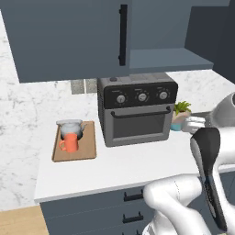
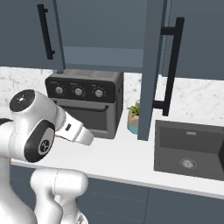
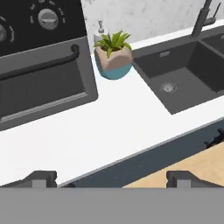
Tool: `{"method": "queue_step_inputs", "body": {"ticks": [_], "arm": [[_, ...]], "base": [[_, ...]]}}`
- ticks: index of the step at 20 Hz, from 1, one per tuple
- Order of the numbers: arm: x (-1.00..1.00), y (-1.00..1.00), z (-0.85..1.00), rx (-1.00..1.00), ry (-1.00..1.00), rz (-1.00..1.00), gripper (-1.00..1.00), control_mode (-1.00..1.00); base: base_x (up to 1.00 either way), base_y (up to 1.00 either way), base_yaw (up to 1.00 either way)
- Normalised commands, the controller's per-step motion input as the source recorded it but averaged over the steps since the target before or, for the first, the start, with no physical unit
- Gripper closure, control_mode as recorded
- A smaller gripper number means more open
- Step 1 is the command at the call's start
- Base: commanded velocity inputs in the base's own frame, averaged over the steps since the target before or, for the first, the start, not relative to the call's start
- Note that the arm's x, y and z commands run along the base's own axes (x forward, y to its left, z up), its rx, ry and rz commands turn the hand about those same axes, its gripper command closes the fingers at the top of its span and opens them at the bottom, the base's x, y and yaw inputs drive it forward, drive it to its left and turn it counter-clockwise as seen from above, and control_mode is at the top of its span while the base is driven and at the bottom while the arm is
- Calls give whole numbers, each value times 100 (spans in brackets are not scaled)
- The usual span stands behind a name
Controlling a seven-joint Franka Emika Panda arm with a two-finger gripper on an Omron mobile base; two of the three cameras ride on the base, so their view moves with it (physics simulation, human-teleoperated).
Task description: Pick the kettle from the counter and place it on the tray. Then pick the mug from the cabinet and place it on the tray. Then close the cabinet doors.
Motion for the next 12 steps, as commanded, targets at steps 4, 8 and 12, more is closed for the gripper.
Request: {"method": "queue_step_inputs", "body": {"ticks": [4, 8, 12], "arm": [[-52, -70, -16, 26, -56, 0, -100, -100], [-80, -37, -34, 10, -48, 0, -100, -100], [-30, -4, -72, -1, -3, 3, -100, -100]], "base": [[0, 0, 0], [0, 0, 0], [0, 0, 0]]}}
